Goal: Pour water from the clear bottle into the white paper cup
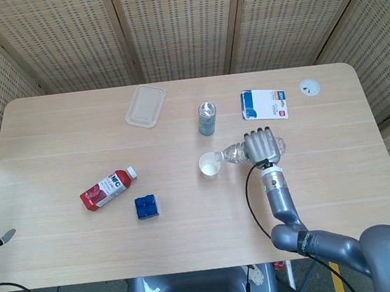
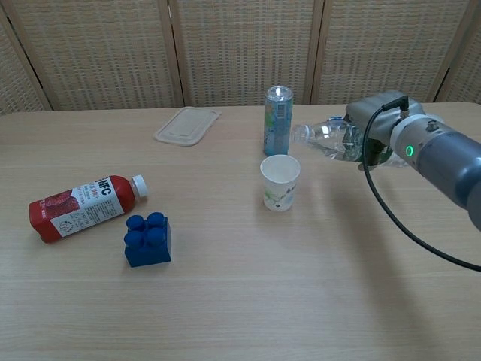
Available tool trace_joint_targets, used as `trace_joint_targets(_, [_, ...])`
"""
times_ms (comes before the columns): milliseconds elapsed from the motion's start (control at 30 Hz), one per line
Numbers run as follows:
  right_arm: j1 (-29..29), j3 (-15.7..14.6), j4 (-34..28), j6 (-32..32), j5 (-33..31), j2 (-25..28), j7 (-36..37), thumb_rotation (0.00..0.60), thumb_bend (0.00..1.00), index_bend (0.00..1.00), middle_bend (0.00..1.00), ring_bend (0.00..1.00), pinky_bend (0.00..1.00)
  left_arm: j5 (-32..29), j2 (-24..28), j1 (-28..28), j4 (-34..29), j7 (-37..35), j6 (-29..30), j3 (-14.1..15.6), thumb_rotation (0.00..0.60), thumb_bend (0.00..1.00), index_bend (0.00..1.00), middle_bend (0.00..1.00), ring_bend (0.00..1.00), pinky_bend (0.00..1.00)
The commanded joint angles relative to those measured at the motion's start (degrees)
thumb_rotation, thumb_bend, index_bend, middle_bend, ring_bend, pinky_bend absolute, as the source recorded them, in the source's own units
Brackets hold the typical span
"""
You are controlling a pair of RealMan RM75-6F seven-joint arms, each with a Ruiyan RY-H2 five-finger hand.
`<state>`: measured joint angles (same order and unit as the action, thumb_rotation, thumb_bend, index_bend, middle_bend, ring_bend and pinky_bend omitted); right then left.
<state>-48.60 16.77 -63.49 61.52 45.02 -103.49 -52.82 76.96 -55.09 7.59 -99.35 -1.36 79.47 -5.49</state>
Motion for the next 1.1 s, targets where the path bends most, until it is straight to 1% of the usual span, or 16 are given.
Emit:
trace_joint_targets(33, [-0.2, -0.2, 0.1, 0.3, -0.2, 0.0, -0.8, 0.600, 0.49, 0.59, 0.60, 0.41, 0.53, 0.0, 0.0, 0.0, 0.0, 0.0, -0.1, 0.0, 0.600, 0.00, 0.00, 0.00, 0.00, 0.00])
trace_joint_targets(567, [-0.9, -0.6, -0.1, 2.2, -1.1, 0.0, -5.1, 0.600, 0.49, 0.59, 0.60, 0.41, 0.53, -0.2, 0.1, 0.0, -0.1, 0.0, -0.2, 0.0, 0.600, 0.00, 0.00, 0.00, 0.00, 0.00])
trace_joint_targets(1100, [-1.2, -1.4, 0.2, 3.2, -1.4, -0.1, -7.7, 0.600, 0.49, 0.59, 0.60, 0.41, 0.53, 0.0, 0.2, 0.0, 0.0, -0.4, -0.2, 0.1, 0.600, 0.00, 0.00, 0.00, 0.00, 0.00])
